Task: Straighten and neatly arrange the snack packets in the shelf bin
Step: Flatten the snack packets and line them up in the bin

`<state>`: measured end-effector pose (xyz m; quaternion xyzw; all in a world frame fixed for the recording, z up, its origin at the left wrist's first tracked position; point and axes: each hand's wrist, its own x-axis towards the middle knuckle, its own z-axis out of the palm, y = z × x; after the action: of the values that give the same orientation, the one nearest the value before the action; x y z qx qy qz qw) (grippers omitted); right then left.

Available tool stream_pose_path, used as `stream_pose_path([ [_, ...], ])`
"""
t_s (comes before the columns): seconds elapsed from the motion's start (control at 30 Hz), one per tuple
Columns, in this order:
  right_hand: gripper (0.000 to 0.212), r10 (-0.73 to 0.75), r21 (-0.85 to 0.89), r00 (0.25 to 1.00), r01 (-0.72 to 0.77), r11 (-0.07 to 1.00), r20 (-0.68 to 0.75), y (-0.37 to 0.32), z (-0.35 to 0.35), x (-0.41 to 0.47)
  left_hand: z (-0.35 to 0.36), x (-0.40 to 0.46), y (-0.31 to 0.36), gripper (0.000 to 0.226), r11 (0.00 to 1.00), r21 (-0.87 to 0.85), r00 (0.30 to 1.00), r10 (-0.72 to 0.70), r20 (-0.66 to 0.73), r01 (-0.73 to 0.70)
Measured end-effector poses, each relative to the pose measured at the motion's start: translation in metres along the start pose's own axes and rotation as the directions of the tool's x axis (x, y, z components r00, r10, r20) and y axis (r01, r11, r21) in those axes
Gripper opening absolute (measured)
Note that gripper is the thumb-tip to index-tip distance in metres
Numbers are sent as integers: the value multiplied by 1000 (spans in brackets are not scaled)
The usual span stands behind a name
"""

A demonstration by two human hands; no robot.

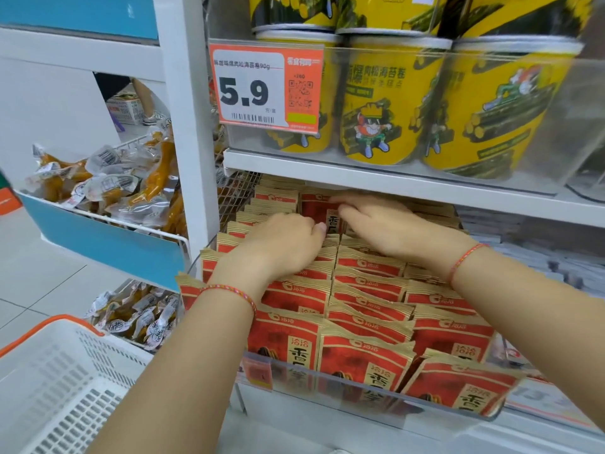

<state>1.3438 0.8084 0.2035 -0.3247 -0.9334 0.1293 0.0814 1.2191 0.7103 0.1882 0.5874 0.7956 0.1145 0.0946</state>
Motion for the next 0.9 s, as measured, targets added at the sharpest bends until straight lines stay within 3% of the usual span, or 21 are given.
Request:
stream_pose_path([
  [0.07, 45, 9, -63, 999, -12, 998, -51, 2, 3, 11, 4, -6, 0, 37, 1000, -15, 998, 17, -55, -18],
  [0.13, 50, 17, -83, 1000, -18, 996, -6, 0, 8, 21, 5, -8, 0, 37, 999, -42, 997, 17, -75, -20],
  [0.27, 32, 57, -64, 998, -55, 996, 36, -7, 4, 25, 4, -10, -1, 44, 998, -58, 997, 20, -74, -25],
  [0.37, 33, 49, -181, 993, -29, 983, 107, -9, 7, 18, 6, -9, 0, 48, 997, -73, 997, 19, -77, -24],
  [0.43, 32, 62, -171, 989, -39, 985, 132, -5, 9, 17, 6, -10, 0, 48, 997, -75, 997, 15, -78, -20],
  [0.57, 34, 117, -130, 993, -114, 985, 21, -8, 7, 24, 5, -10, 1, 49, 997, -74, 997, 3, -81, -9],
  [0.73, 34, 303, -100, 949, -311, 945, -85, -24, 17, 44, 7, -12, 1, 50, 998, -64, 996, 8, -84, -13],
  [0.9, 25, 334, -106, 914, -365, 925, -230, -25, 20, 46, 5, -13, 0, 50, 999, -37, 998, 8, -57, -11],
])
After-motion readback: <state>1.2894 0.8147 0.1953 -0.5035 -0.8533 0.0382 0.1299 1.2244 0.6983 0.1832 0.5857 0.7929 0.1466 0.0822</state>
